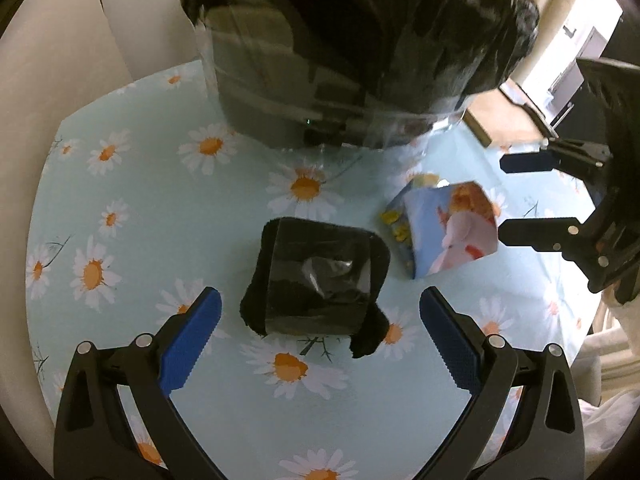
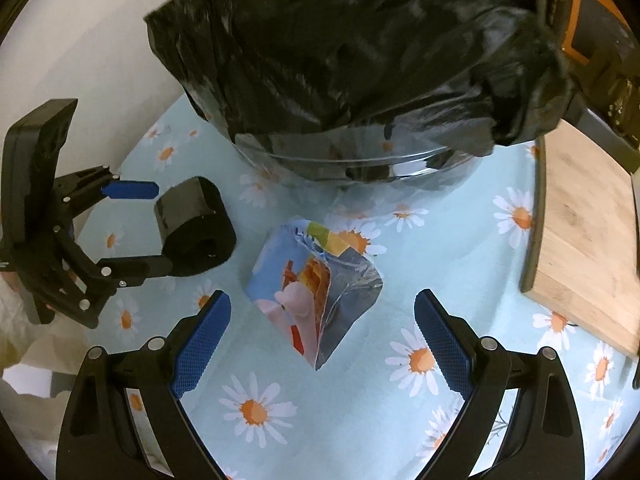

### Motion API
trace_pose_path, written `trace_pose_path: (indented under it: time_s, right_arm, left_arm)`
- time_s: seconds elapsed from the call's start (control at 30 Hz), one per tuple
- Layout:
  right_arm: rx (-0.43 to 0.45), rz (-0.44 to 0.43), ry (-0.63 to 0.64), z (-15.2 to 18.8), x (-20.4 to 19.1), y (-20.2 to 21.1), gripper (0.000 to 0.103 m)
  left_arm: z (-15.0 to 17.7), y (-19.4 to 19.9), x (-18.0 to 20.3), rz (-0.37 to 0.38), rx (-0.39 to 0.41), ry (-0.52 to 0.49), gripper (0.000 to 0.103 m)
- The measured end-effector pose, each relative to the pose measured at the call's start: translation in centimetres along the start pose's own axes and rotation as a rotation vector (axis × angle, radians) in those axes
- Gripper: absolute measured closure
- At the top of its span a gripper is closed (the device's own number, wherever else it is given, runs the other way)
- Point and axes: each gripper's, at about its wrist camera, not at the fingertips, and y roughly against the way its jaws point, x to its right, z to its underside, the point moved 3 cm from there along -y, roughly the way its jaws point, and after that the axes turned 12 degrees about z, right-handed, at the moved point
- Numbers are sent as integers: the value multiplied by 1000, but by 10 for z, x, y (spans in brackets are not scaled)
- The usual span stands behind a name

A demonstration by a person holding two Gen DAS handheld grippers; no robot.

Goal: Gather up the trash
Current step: 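Grasp the black taped roll with the left tool while the right tool grasps the blue printed wrapper, then lift the roll and wrapper and carry them over the bin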

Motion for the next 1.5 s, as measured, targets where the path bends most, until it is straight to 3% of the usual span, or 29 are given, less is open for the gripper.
trace_pose_path:
  time_s: [0.07,0.13,0.23,0.53,0.87,0.97,1.0,1.1,1.5]
  right_arm:
    - [-9,-1,5,0,-2,-5,14]
    - [-19,-6,6,1,-3,-10,14]
    - [-29,-15,7,2,-8,-18,14]
    - [-41,-26,18,-2,-26,-45,14]
    - [-7,92,136,-6,-54,-67,13]
    - [1,117,201,-1,-65,-66,21]
    - [1,110,204,0,-68,-64,29]
    - [-3,111,212,3,-72,-61,39]
    - [-41,147,122,43,-53,-29,43]
  left_arm:
    - [1,-5,-3,8,-17,3,15]
    - [0,-10,-7,-7,-29,-2,32]
    - [0,-8,-9,0,-28,-13,37]
    - [6,18,-13,2,-13,-3,37]
    - [16,35,-9,-34,-8,-7,37]
    - [23,39,-11,-38,-4,10,37]
    - [25,41,-11,-37,-1,13,37]
    - [31,46,-11,-39,11,19,37]
    - [50,66,3,-37,54,-13,37]
